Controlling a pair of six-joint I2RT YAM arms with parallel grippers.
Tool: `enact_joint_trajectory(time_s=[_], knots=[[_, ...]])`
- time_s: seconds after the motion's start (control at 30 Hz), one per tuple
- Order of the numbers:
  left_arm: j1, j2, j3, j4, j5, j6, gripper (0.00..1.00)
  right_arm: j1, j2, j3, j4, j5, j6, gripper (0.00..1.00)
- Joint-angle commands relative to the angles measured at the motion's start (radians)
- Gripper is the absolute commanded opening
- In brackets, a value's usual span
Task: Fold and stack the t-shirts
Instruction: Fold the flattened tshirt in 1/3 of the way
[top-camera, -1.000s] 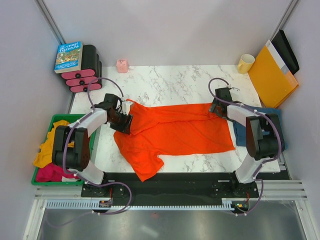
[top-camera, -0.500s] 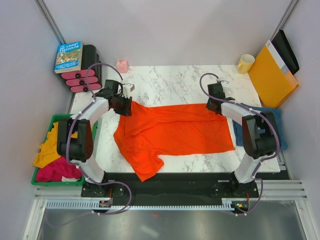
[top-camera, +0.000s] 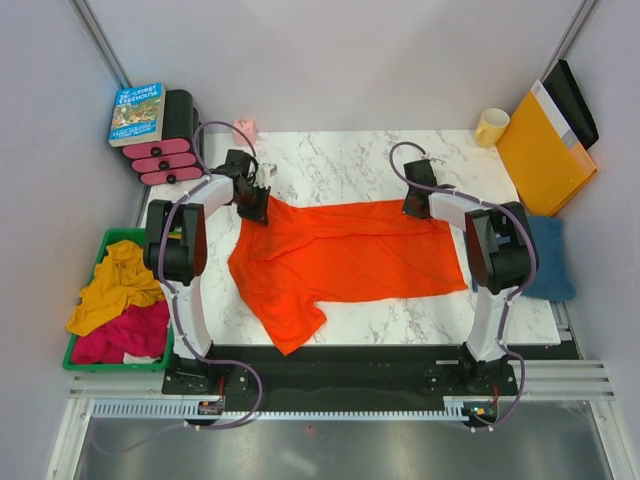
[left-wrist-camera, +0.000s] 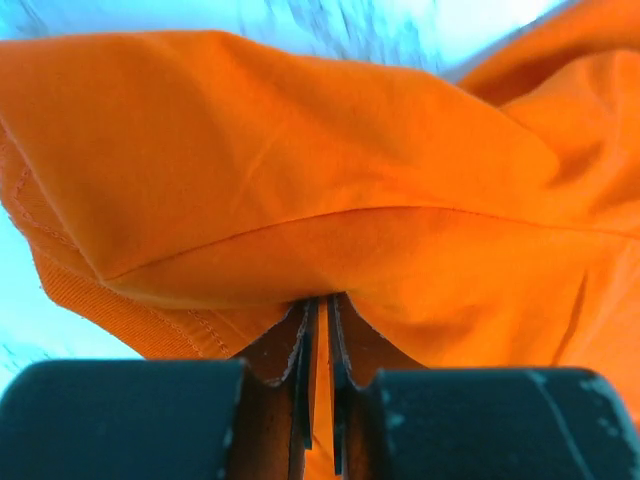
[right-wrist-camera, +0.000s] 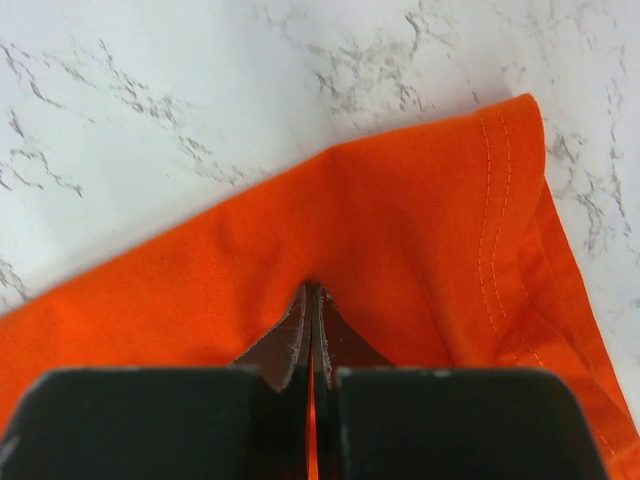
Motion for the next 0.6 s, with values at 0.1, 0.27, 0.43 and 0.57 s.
enact_joint_trajectory(time_s=[0.1,0.27,0.43,0.57], knots=[[0.004,0.206,0.328,-0.116,-0.131,-0.017,0.15,0.002,0.121,0.128,-0.114,-0.007,0.051,0.01],[0.006,0.394,0.632,-0.239,-0.173,-0.013,0.19,-0.006,0.204,0.228,-0.157,-0.018,0.073,0.02],[0.004,0.479,0.841,-0.289,-0.216,-0.001,0.26,-0.01,0.282,0.354,-0.2,-0.021,0.067,0.04],[0.007,0.454,0.847,-0.281,-0.213,0.003,0.32,-0.007,0.298,0.412,-0.2,-0.002,0.012,0.08]])
